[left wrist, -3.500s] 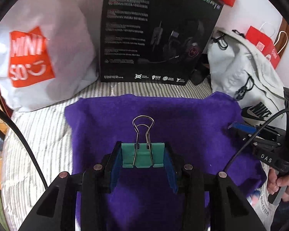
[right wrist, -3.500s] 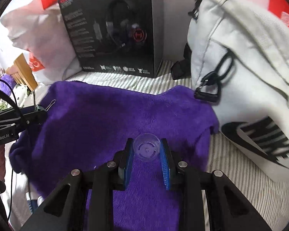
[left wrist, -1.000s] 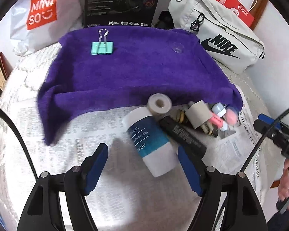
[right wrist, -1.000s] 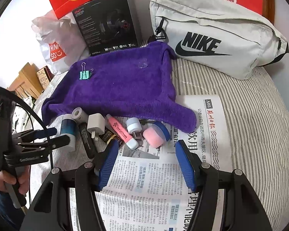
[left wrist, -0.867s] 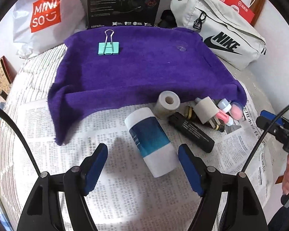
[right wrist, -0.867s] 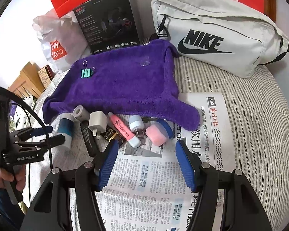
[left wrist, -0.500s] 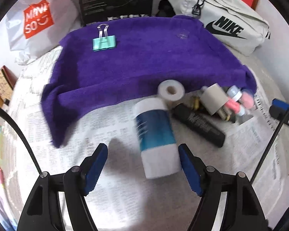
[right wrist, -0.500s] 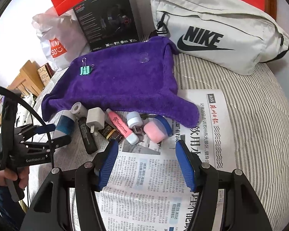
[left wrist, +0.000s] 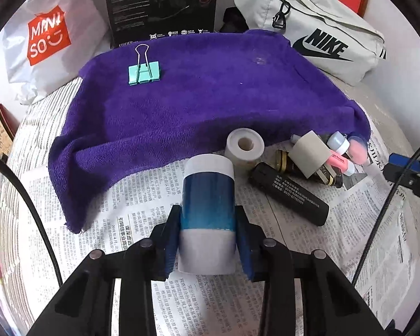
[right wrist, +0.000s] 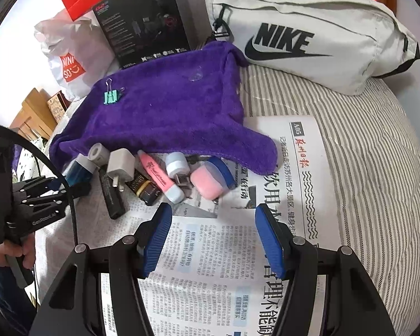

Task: Organize rigid objects
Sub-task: 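Grasp the white-and-blue bottle with the left tool while the right tool grasps the pink-and-blue jar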

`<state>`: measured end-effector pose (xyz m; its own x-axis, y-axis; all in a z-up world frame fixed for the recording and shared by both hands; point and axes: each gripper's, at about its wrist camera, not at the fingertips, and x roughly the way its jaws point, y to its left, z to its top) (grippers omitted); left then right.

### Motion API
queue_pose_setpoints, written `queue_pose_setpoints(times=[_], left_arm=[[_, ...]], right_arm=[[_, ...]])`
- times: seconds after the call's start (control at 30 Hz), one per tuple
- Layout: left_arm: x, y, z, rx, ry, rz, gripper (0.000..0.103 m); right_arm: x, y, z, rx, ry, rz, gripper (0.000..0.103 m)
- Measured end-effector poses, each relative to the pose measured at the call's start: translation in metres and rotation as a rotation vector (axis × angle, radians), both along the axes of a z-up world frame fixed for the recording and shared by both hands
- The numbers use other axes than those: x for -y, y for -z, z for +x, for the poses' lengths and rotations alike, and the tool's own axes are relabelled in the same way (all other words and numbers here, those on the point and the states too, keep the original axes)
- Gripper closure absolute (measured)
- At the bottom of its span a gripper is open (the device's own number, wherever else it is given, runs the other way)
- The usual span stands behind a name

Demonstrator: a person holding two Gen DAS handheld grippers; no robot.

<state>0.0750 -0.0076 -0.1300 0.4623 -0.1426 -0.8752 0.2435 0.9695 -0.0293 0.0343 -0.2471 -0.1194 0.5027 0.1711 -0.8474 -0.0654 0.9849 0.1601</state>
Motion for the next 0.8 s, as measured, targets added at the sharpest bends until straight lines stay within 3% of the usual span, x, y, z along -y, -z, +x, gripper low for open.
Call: queue_pose_setpoints(times=[0.33,0.7,0.8], left_arm=[[0.0,0.0,0.005,0.017,0.004,0.005,0.068],[-0.001,0.0,0.005,0.011,-0.009,-0.01,0.068],[-0.003,0.0,0.005,0.02,-0.016,-0.028,0.068]], right_arm=[[-0.004,0.013,0.015,-0.001,-0.031,-0.005,0.042],[-0.015,0.031,0.04,0.038,-0.097,-0.179,0.042],[-0.021,0.031,0.039,0.06,-0.124,-0.18,0.062]])
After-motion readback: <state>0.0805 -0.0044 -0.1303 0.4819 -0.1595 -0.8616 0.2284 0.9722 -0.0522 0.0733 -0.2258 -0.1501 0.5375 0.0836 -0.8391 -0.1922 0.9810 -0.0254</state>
